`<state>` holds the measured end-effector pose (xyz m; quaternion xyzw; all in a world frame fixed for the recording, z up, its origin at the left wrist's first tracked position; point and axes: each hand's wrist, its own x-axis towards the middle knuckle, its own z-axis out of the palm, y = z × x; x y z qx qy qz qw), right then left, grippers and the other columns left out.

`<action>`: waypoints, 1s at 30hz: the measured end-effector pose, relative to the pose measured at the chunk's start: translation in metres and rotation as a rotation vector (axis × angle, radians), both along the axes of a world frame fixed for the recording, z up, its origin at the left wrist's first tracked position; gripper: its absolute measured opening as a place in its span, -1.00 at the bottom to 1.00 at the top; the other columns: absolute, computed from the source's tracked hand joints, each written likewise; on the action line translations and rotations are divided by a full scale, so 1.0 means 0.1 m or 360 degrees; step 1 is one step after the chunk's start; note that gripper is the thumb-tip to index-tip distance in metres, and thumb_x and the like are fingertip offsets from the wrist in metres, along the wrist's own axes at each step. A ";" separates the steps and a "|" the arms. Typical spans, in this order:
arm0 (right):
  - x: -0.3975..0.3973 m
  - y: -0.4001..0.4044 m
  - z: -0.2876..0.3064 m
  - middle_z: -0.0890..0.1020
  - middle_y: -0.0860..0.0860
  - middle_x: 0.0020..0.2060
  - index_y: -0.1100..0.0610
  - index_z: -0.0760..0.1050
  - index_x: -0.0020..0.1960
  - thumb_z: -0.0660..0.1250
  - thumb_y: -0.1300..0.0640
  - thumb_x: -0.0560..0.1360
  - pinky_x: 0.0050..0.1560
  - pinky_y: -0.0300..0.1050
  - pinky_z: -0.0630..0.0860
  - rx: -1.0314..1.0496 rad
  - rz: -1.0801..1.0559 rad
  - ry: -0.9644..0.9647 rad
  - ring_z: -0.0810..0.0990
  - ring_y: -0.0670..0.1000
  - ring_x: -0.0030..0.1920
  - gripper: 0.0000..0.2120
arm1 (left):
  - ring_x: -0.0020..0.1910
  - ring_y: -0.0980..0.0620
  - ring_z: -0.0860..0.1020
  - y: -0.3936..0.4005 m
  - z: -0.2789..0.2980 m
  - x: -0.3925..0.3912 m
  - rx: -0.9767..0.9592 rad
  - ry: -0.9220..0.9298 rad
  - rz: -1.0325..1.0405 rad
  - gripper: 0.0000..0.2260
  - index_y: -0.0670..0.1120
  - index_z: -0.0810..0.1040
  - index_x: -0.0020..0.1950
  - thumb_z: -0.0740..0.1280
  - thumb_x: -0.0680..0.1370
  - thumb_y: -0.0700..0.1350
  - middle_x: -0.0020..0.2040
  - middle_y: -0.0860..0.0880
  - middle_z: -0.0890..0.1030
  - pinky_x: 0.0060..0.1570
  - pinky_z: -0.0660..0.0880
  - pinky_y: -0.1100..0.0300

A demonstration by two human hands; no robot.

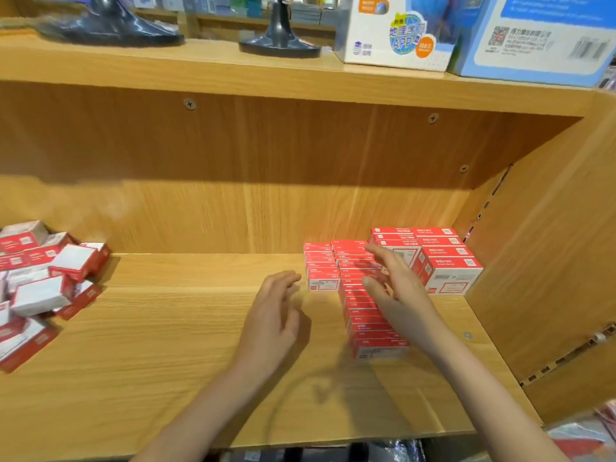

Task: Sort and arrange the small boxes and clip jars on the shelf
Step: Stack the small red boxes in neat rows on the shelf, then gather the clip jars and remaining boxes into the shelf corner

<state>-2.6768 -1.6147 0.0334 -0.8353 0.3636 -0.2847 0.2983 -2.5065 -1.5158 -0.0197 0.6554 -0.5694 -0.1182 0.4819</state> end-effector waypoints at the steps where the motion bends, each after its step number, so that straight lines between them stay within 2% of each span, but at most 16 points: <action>1: 0.12 0.03 0.03 0.38 -0.07 0.23 0.12 0.28 0.37 0.24 0.19 0.54 0.30 -0.20 0.26 -0.0061 0.0047 -0.0003 0.36 -0.09 0.27 -0.59 | 0.15 0.38 0.36 0.07 0.04 0.12 -0.0016 -0.0059 0.0034 -0.64 -0.15 0.44 0.26 0.16 0.46 -0.26 0.20 0.00 0.44 0.19 0.25 0.49; 2: 0.27 0.07 0.04 0.39 -0.07 0.21 0.12 0.30 0.35 0.23 0.17 0.53 0.28 -0.19 0.28 -0.0087 0.0106 -0.0010 0.37 -0.08 0.25 -0.60 | 0.18 0.31 0.37 0.16 0.09 0.26 -0.0019 -0.0134 0.0080 -0.63 -0.15 0.43 0.25 0.14 0.46 -0.22 0.20 0.00 0.44 0.21 0.21 0.51; 4: 0.61 0.17 0.03 0.38 -0.06 0.18 0.11 0.30 0.36 0.22 0.13 0.52 0.27 -0.17 0.30 -0.0064 0.0224 0.0024 0.38 -0.07 0.24 -0.59 | 0.23 0.13 0.36 0.37 0.12 0.58 0.0011 -0.0260 0.0206 -0.64 -0.15 0.43 0.26 0.17 0.46 -0.26 0.21 -0.01 0.43 0.25 0.17 0.45; 7: 1.16 0.37 -0.06 0.32 -0.09 0.17 0.09 0.23 0.40 0.23 0.16 0.55 0.23 -0.16 0.35 0.0125 0.0378 0.0112 0.38 -0.08 0.23 -0.56 | 0.26 0.07 0.33 0.75 0.18 1.08 0.0107 -0.0412 0.0433 -0.62 -0.12 0.41 0.29 0.26 0.48 -0.33 0.25 0.00 0.40 0.26 0.15 0.35; 10: 1.74 0.65 -0.16 0.31 -0.07 0.25 0.05 0.21 0.41 0.24 0.10 0.55 0.27 -0.17 0.34 0.0240 0.0563 0.0164 0.35 -0.11 0.30 -0.54 | 0.23 -0.06 0.38 1.14 0.19 1.59 0.0192 -0.0607 0.0642 -0.65 -0.12 0.45 0.25 0.24 0.46 -0.20 0.23 -0.07 0.44 0.22 0.25 0.11; 14: 2.57 1.00 -0.25 0.34 0.02 0.29 0.07 0.25 0.39 0.31 0.12 0.51 0.23 -0.19 0.38 0.0323 0.0713 0.0125 0.36 -0.08 0.30 -0.52 | 0.11 -0.19 0.45 1.61 0.08 2.21 0.0461 -0.0906 0.0792 -0.60 -0.14 0.46 0.21 0.21 0.40 -0.06 0.16 -0.17 0.49 0.03 0.43 -0.10; 17: 3.08 1.09 -0.29 0.39 0.05 0.27 0.07 0.29 0.36 0.34 0.14 0.49 0.20 -0.14 0.42 0.0356 0.0671 0.0017 0.39 -0.07 0.25 -0.53 | 0.13 -0.22 0.45 1.79 -0.03 2.46 0.0565 -0.1108 0.0753 -0.54 -0.10 0.41 0.22 0.41 0.36 -0.09 0.19 -0.19 0.49 0.01 0.46 -0.14; 21: 3.62 1.17 -0.36 0.46 -0.02 0.23 0.01 0.38 0.27 0.37 0.13 0.46 0.22 0.02 0.45 0.0400 0.0551 -0.0095 0.45 -0.05 0.21 -0.60 | 0.14 -0.17 0.49 1.86 -0.03 2.66 0.0552 -0.1187 0.0670 -0.57 -0.11 0.49 0.20 0.13 0.41 0.04 0.18 -0.15 0.54 0.05 0.47 -0.09; 24: 3.72 1.14 -0.37 0.47 -0.03 0.09 -0.02 0.43 0.03 0.44 0.20 0.40 0.14 0.05 0.51 0.0473 0.0414 -0.0184 0.51 -0.01 0.10 -0.71 | 0.09 -0.13 0.52 1.84 0.01 2.69 0.0534 -0.1175 0.0661 -0.60 -0.06 0.54 0.12 0.09 0.41 0.06 0.13 -0.09 0.58 0.01 0.48 -0.01; 26: 3.65 1.09 -0.35 0.42 -0.04 0.03 -0.01 0.43 -0.01 0.48 0.21 0.35 0.05 -0.03 0.55 0.0433 0.0233 -0.0243 0.51 0.00 0.05 -0.68 | 0.09 -0.11 0.51 1.82 0.02 2.73 0.0495 -0.1163 0.0674 -0.64 -0.04 0.54 0.06 0.10 0.41 0.06 0.14 -0.07 0.57 0.07 0.39 0.03; 27: 3.57 1.05 -0.34 0.40 -0.01 0.01 0.03 0.44 -0.01 0.47 0.23 0.34 -0.04 -0.14 0.56 0.0408 0.0134 -0.0292 0.50 -0.01 0.00 -0.69 | 0.10 -0.10 0.50 1.79 0.02 2.74 0.0460 -0.1158 0.0680 -0.67 -0.03 0.54 0.03 0.11 0.41 0.05 0.14 -0.06 0.57 0.08 0.31 0.04; 29: 3.36 0.99 -0.30 0.39 0.07 -0.01 0.13 0.45 -0.03 0.44 0.25 0.36 -0.31 -0.43 0.46 0.0459 0.0038 -0.0377 0.44 -0.10 -0.16 -0.76 | 0.06 -0.08 0.50 1.73 0.04 2.76 0.0423 -0.1183 0.0696 -0.71 -0.05 0.53 -0.04 0.14 0.40 0.06 0.07 -0.03 0.59 0.04 0.21 0.07; 30: 3.25 0.95 -0.27 0.39 0.10 -0.03 0.15 0.46 -0.05 0.42 0.19 0.35 -0.38 -0.50 0.38 0.0496 0.0055 -0.0342 0.41 -0.14 -0.20 -0.79 | 0.02 -0.07 0.51 1.70 0.06 2.77 0.0426 -0.1200 0.0706 -0.72 -0.06 0.52 -0.06 0.16 0.38 0.06 0.00 -0.01 0.60 0.02 0.19 0.07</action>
